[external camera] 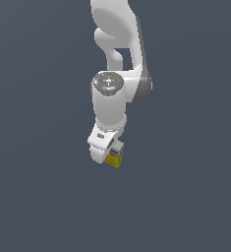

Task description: Pick up the object and move it to a goal position.

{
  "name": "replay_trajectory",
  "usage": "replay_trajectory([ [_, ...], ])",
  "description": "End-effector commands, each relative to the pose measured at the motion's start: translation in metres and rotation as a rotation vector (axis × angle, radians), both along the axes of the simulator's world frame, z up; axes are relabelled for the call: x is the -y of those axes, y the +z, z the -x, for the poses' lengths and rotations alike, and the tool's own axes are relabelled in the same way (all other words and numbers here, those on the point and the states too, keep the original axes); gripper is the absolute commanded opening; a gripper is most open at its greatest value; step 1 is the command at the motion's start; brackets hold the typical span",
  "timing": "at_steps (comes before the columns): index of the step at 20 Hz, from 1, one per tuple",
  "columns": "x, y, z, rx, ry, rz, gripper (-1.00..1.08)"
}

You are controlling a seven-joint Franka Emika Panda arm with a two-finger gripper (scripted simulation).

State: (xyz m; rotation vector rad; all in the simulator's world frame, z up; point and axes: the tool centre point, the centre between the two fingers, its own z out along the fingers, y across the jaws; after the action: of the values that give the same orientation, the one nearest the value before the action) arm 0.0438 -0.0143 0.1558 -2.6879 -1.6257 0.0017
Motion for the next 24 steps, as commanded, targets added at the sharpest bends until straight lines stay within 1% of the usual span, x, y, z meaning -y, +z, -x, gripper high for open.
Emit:
replay_trajectory([
  [1,-0.016,0.004,-0.003,0.001,0.002,0.000,-1.00],
  [5,-0.051,0.012,-0.009,0.001,0.002,0.000,-1.00],
  [17,-0.172,0.041,-0.034,0.001,0.001,0.000,-1.00],
  [20,-0.193,0.046,-0.039,0.001,0.001,0.000,-1.00],
  [24,-0.212,0.050,-0.044,0.001,0.001,0.000,-1.00],
])
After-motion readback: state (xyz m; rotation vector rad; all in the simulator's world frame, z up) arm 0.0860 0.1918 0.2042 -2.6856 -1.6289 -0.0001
